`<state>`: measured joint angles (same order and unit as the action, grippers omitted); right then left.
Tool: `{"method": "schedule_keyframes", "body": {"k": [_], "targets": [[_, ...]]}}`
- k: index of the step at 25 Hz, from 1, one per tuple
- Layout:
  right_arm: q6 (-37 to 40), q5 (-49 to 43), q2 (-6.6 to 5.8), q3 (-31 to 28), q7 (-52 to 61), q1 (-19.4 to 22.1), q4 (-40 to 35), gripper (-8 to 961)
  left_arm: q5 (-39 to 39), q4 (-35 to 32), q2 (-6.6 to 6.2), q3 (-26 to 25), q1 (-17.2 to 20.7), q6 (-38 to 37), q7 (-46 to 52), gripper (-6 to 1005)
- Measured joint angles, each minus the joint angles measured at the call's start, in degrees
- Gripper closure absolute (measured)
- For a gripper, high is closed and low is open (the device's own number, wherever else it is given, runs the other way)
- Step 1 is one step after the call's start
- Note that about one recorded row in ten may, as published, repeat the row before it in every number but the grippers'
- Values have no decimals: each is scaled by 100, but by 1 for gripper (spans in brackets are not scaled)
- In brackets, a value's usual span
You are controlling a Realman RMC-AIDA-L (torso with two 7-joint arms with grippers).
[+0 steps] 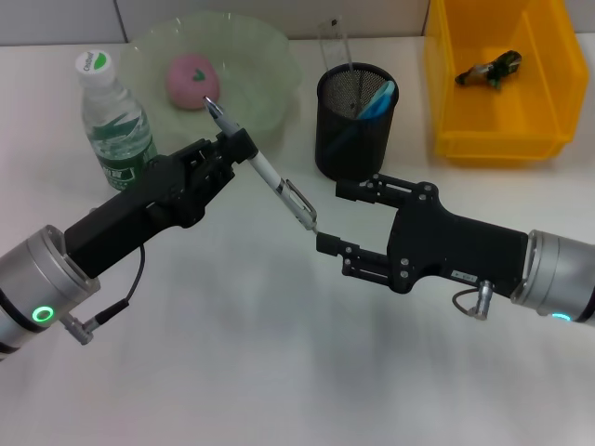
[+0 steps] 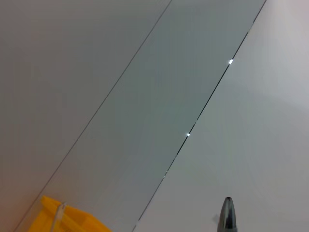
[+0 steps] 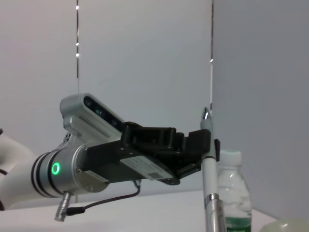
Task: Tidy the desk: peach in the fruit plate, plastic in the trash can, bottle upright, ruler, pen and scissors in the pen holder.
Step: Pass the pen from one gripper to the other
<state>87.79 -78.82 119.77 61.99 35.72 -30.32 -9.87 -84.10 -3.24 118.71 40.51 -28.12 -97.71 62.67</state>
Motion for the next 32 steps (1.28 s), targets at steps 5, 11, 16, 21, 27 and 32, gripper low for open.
{"method": "schedule_keyframes", "body": {"k": [5, 11, 16, 21, 27, 32], "targets": [[112, 66, 12, -5, -228, 0, 167, 301, 0, -27, -4, -1, 5, -39, 170, 849], [279, 290, 16, -10, -595, -33, 474, 301, -1, -19, 7, -56, -17, -102, 489, 849], [358, 398, 15, -13, -715, -67, 611, 300, -2, 46, 29, -217, -19, -149, 686, 849], [367, 543, 12, -21, -722, -95, 649, 300, -2, 176, 38, -447, -46, -184, 1059, 849], [373, 633, 11, -19, -722, -271, 858, 300, 6, 206, 41, -560, -80, -172, 1251, 849], [478, 606, 11, 16, -396, -408, 994, 300, 8, 259, 46, -589, -105, -148, 1209, 849]]}}
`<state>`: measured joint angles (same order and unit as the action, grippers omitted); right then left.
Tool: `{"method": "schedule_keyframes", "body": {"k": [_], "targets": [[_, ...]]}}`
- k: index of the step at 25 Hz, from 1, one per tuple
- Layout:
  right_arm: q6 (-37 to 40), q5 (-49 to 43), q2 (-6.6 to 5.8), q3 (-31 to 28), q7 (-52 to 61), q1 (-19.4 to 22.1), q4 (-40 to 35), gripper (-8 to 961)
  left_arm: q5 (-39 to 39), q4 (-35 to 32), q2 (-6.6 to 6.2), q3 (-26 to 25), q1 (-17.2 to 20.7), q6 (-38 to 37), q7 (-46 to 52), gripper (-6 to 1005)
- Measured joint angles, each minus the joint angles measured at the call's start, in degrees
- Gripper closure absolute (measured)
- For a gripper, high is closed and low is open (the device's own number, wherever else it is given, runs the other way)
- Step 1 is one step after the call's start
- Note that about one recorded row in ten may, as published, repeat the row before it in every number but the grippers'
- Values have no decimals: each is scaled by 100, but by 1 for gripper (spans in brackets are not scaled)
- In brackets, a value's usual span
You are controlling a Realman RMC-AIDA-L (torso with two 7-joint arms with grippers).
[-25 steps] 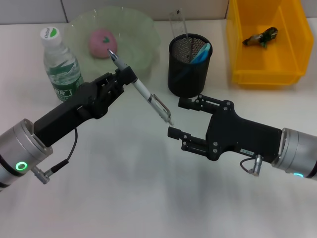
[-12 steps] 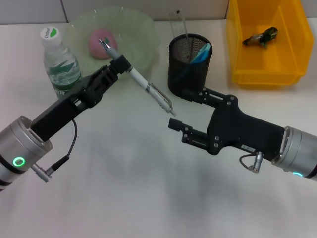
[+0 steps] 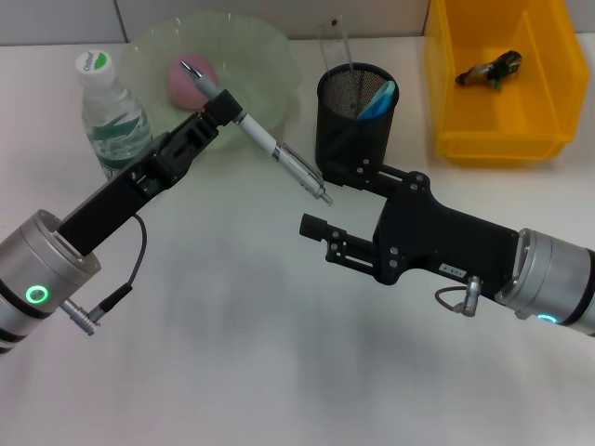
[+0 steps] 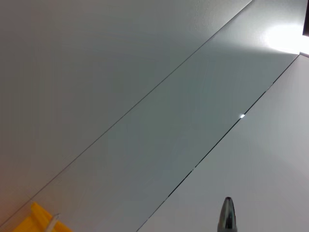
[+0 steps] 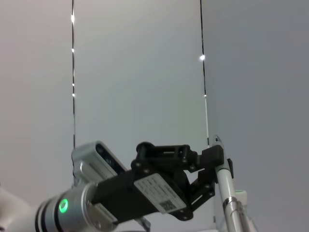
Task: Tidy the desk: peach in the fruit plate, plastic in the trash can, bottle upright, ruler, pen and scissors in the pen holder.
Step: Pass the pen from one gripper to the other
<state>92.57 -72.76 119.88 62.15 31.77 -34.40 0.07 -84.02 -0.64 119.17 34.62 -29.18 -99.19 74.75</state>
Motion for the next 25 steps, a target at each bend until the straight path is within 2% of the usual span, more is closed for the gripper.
{"method": "schedule_keyframes", "body": {"k": [11, 18, 25], "targets": [[-149, 1, -15, 17, 2318, -112, -369, 301, 0, -2, 1, -9, -17, -42, 21, 849], [-179, -12, -32, 35, 3107, -140, -441, 301, -1, -6, 1, -9, -27, -137, 151, 848], [-16, -24, -35, 104, 3335, -144, -446, 301, -1, 18, 0, -58, -27, -141, 261, 848]]}}
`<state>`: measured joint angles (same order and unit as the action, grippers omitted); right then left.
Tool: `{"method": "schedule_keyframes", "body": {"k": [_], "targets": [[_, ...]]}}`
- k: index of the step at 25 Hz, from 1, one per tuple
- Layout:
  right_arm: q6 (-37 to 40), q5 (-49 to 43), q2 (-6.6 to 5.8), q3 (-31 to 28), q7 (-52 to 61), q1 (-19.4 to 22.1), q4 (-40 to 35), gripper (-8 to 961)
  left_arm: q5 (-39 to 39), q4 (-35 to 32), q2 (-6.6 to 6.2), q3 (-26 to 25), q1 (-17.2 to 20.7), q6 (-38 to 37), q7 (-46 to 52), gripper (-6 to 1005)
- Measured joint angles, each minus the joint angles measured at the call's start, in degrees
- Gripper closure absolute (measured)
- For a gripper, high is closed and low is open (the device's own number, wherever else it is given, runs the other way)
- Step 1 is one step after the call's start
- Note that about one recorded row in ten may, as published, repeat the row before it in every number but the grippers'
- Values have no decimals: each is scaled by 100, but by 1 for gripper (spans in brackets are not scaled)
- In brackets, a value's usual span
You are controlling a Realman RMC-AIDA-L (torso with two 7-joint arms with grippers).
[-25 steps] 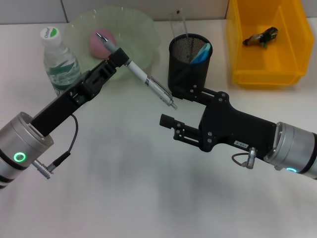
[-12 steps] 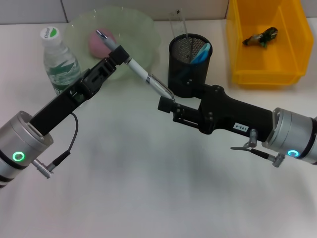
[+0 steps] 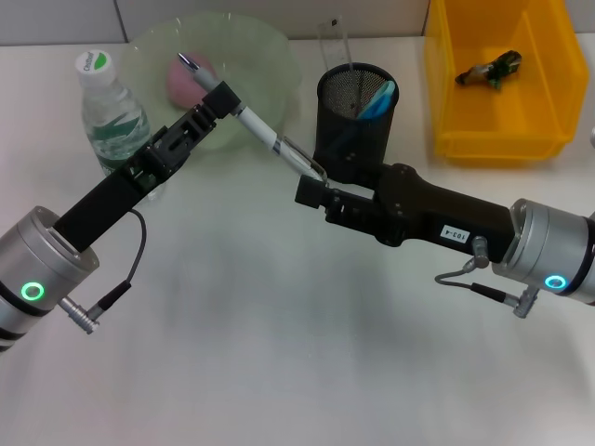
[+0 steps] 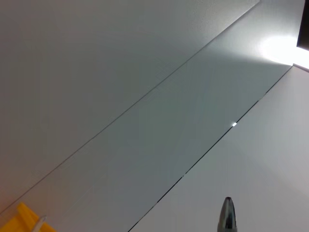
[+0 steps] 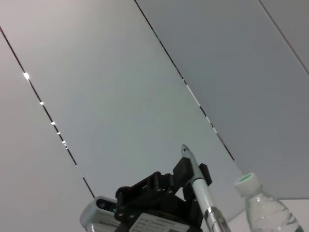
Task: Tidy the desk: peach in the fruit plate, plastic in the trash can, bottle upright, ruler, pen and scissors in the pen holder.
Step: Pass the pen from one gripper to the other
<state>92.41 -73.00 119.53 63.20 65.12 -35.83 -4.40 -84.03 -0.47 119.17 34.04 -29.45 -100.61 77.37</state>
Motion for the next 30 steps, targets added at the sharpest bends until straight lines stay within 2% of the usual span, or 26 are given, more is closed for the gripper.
{"method": "schedule_keyframes", "body": {"k": [8, 18, 25, 30], "targets": [[-51, 35, 32, -41, -1051, 109, 139, 301, 0, 58, -8, -48, 25, 35, 7, 848], [-40, 71, 35, -143, -1767, 159, 319, 300, 1, 274, -2, -230, 45, 34, 140, 851], [-21, 68, 35, -665, -3194, 120, 858, 301, 0, 472, 1, -386, 25, 147, 221, 849], [-21, 43, 35, -804, -4055, 87, 1003, 301, -1, 632, 1, -563, 4, 359, 287, 846]]}}
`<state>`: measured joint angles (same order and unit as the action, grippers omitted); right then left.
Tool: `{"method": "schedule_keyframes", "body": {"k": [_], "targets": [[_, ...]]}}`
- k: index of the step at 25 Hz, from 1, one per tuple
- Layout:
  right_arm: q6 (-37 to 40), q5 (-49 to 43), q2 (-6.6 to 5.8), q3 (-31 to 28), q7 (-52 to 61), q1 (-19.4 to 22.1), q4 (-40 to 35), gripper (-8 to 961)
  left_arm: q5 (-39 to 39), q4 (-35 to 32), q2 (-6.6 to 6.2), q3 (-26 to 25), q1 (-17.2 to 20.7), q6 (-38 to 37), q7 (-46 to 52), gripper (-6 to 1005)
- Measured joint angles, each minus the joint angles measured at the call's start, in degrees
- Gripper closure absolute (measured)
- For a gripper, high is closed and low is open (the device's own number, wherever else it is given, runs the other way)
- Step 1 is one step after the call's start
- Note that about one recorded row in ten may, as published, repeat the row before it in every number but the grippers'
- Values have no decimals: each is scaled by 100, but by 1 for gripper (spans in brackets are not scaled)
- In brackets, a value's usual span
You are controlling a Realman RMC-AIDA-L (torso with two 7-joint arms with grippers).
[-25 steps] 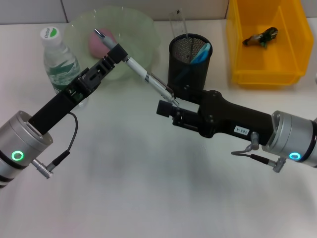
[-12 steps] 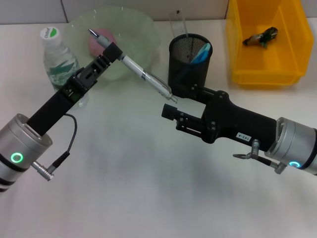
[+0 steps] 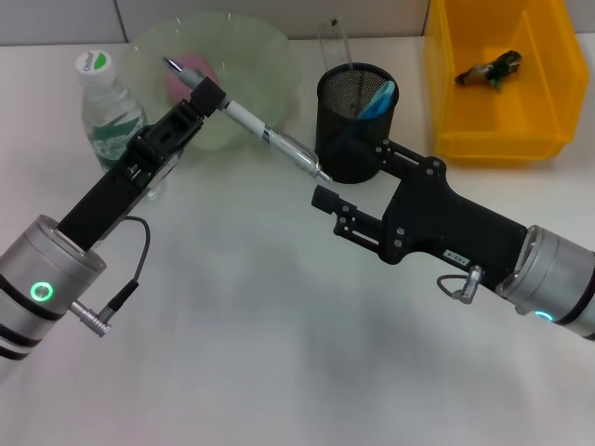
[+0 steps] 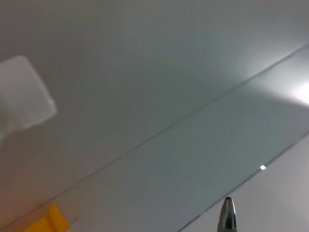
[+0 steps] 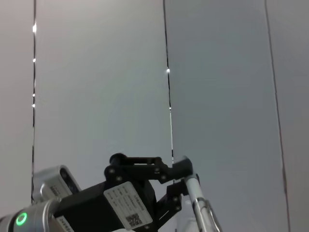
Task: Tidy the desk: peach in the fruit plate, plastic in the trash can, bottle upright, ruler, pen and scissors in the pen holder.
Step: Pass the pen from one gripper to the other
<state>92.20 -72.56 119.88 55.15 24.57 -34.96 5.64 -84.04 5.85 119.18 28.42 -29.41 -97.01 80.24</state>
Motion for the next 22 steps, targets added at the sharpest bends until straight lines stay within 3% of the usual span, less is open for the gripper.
{"method": "schedule_keyframes", "body": {"k": [11, 17, 22], "targets": [[-100, -14, 0, -165, -1313, -230, 292, 300, -16, 194, 0, -190, -13, 172, 75, 840], [-174, -194, 0, -543, -2216, -332, 577, 301, -8, 231, 0, -198, -13, 184, 128, 837], [-367, -945, -1, -1259, -2722, -366, 685, 300, -7, 241, 0, -197, -12, 205, 185, 834]]}}
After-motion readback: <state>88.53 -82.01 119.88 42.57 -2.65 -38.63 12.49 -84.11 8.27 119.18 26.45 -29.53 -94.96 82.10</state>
